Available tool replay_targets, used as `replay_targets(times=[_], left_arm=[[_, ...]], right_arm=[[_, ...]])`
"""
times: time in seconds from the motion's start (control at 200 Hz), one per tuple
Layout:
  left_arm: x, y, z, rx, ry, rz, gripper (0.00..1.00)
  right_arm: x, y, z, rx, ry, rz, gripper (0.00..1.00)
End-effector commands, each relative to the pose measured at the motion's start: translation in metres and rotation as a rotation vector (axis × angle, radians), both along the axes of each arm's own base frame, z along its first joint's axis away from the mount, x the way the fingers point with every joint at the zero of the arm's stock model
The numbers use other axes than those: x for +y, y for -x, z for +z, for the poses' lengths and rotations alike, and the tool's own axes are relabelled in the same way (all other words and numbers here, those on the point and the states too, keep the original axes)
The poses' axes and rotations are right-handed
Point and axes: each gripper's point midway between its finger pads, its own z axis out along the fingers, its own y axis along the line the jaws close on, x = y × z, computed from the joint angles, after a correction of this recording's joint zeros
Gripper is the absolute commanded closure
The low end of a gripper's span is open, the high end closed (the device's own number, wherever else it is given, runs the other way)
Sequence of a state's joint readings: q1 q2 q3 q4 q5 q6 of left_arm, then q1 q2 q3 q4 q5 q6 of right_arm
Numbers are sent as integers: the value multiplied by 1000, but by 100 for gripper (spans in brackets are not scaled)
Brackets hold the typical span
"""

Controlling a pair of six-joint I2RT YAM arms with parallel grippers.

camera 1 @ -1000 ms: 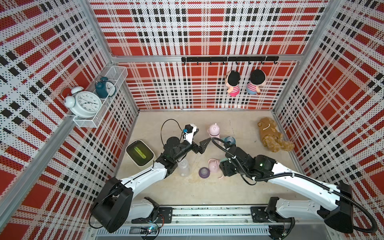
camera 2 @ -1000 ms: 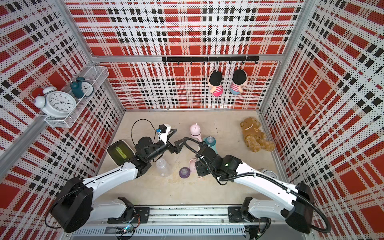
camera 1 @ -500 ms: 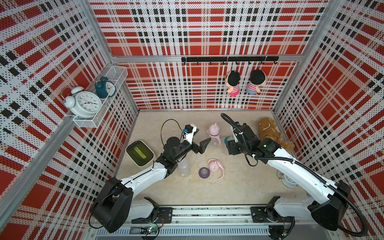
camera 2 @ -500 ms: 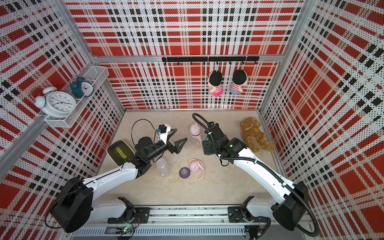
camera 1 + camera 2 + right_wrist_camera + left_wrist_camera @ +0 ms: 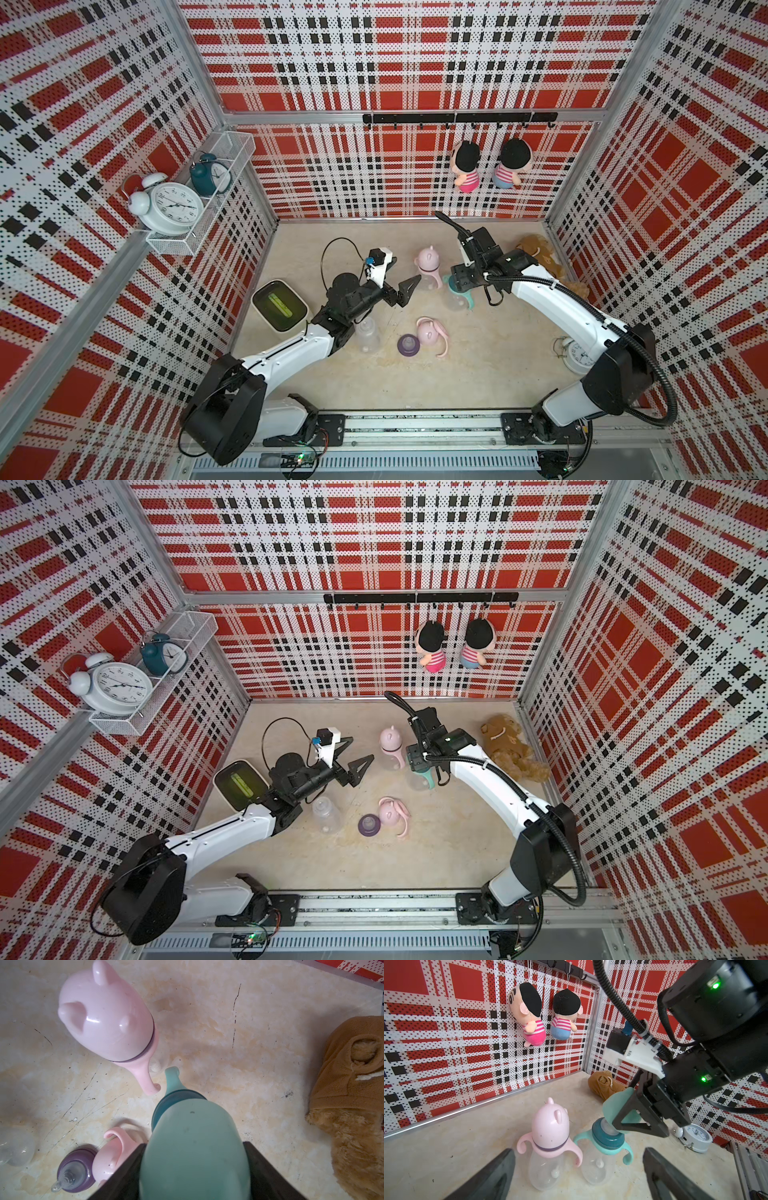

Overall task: Assemble the baby bottles
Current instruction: Close the lid on the baby bottle.

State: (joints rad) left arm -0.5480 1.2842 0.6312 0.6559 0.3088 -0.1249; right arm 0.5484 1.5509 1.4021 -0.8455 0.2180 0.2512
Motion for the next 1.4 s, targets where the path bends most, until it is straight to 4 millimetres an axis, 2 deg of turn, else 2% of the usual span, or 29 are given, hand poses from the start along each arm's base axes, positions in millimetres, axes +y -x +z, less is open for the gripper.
replay_targets(times=[0.0,0.416,0.837,1.398], left_arm=[[4,-4,9,-26,-1,13,2],[5,-3,9,-28,-1,14,2],[6,-3,7,-25,-4,19,2],[8,-2,9,-33,-3,23,2]], right_arm=[[5,0,-5,41,9,46,28],[3,-6,-24,95,34,53,27],[4,-7,-19,98,24,64,26],[3,-10,-36,141,39,69,26]])
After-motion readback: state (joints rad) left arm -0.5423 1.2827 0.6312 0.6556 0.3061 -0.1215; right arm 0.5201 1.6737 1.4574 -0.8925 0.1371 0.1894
